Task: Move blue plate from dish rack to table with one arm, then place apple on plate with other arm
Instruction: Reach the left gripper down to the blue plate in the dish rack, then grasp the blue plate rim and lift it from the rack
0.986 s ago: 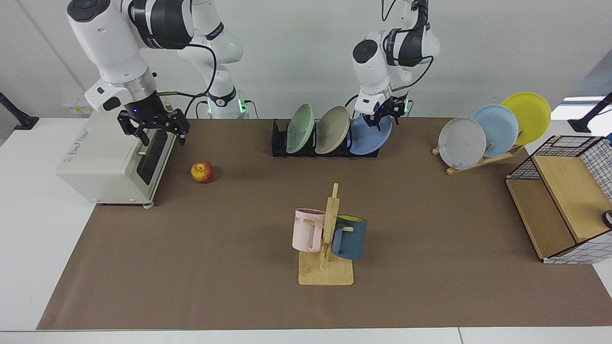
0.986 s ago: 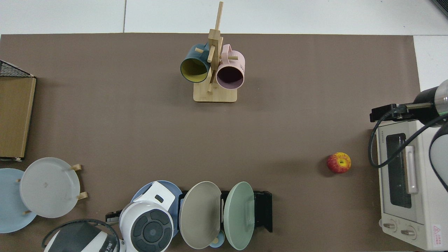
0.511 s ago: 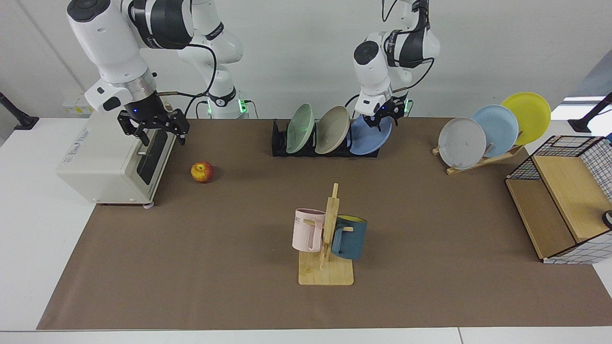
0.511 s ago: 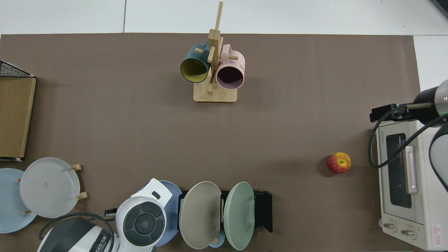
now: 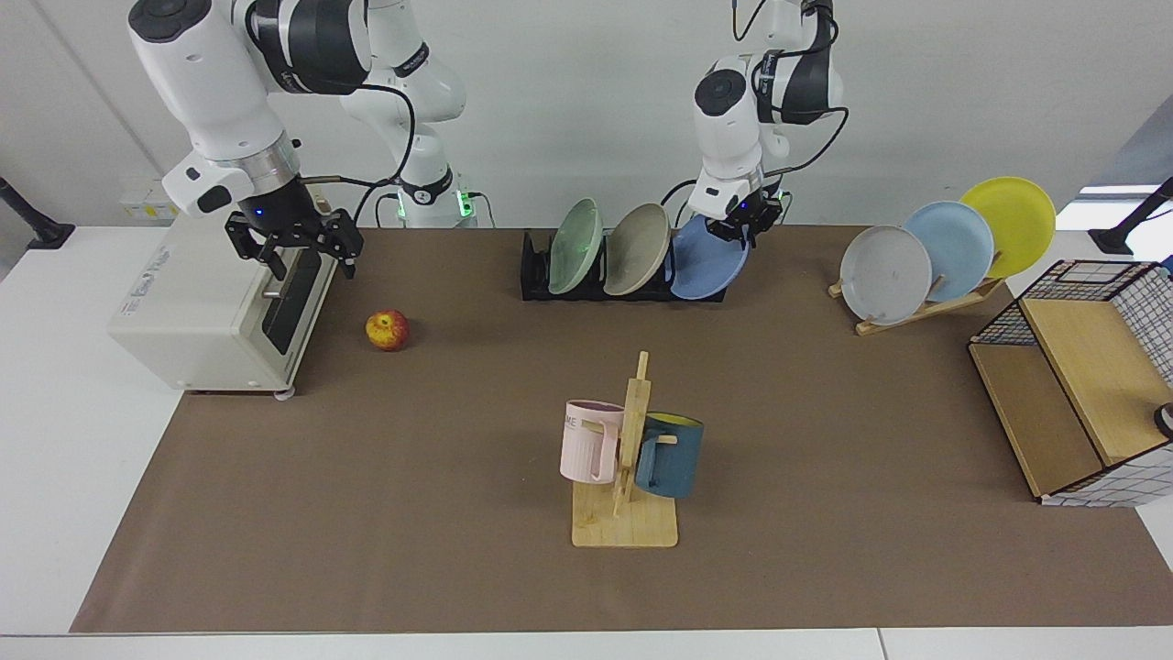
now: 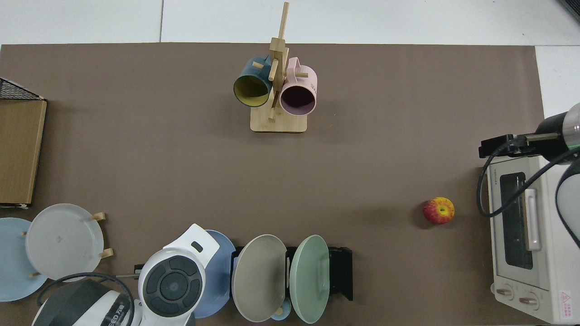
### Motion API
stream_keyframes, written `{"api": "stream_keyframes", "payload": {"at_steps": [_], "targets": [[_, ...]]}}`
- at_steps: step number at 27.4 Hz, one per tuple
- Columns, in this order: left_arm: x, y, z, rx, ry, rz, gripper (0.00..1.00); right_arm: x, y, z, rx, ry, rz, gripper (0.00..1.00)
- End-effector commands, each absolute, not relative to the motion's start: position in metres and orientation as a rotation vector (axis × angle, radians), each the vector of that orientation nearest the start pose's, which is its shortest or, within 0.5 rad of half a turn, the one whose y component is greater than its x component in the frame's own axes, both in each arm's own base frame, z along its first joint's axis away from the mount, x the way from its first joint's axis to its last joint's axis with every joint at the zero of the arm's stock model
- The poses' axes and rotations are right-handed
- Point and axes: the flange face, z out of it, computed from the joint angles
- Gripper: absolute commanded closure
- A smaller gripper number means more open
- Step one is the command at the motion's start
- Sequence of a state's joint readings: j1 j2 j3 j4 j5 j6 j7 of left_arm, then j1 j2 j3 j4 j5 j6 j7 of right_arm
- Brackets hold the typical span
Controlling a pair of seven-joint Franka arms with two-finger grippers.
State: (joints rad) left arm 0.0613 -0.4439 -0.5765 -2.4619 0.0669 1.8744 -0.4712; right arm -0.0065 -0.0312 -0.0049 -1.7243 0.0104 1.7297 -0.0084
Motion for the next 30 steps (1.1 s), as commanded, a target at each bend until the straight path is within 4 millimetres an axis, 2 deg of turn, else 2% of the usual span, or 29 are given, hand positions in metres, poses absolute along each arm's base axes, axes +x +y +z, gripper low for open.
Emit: {"api": "stream_keyframes", "payload": {"at_steps": [1, 11, 22, 25, 28, 30], "targets": [[0.342, -0.209, 0.425, -2.729, 0.03, 0.089, 1.0, 0.551, -0.006, 0.584, -3.123, 0.0, -0.079, 0.0], [0.328, -0.233, 0.448, -2.566, 0.024, 0.058, 1.0, 0.55, -0.006, 0.584, -3.123, -0.001, -0.07, 0.0], [0.345, -0.235, 0.508, -2.532, -0.027, -0.009, 1.0, 0.55, -0.008, 0.584, -3.123, 0.004, -0.072, 0.0], [0.363, -0.225, 0.528, -2.533, -0.055, -0.055, 1.0, 0.55, -0.008, 0.584, -3.123, 0.004, -0.072, 0.0], [0.397, -0.208, 0.551, -2.604, -0.1, -0.077, 1.0, 0.55, -0.005, 0.584, -3.123, -0.003, -0.072, 0.0], [0.423, -0.201, 0.553, -2.661, -0.135, -0.092, 1.0, 0.55, -0.006, 0.584, -3.123, -0.001, -0.072, 0.0]]}}
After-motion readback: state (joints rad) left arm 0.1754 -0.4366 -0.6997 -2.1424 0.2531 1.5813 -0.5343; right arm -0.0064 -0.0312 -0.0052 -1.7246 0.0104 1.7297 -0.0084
